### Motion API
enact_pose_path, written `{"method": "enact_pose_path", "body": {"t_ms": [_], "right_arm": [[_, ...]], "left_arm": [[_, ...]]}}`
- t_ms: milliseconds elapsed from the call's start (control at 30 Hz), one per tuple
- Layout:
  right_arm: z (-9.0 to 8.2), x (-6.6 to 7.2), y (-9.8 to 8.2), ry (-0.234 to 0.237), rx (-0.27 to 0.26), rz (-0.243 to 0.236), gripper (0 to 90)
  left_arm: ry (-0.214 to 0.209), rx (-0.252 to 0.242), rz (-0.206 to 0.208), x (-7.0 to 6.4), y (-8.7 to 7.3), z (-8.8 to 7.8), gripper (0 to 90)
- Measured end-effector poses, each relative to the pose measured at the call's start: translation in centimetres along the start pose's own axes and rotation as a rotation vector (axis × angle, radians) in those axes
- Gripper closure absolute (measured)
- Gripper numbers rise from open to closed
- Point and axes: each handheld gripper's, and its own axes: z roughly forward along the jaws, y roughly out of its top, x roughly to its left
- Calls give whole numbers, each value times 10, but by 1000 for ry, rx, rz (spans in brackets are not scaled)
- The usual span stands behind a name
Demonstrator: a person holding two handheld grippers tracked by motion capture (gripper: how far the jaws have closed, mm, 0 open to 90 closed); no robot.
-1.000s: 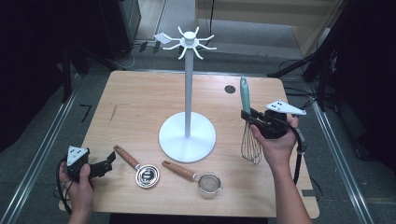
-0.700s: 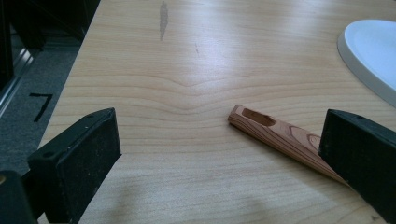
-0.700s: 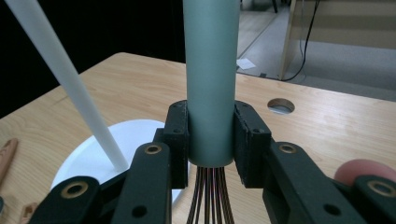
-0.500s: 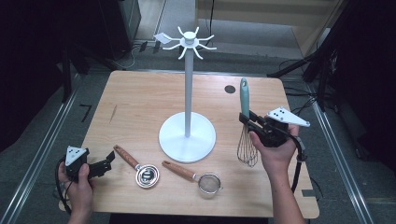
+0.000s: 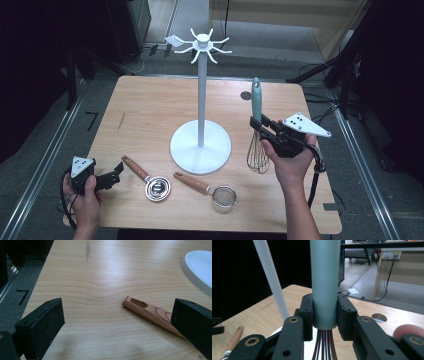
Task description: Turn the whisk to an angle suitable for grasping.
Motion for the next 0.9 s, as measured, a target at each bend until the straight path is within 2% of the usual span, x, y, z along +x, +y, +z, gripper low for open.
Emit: {"method": "enact_pose_path", "body": {"t_ms": [600,900], "right_arm": [[-6,21,16,89,-58,-37,710],[-6,32,26,118,-85,-61,710]], "left_arm": [[2,1,6,0,0,0,0],[2,2,4,0,0,0,0]]}}
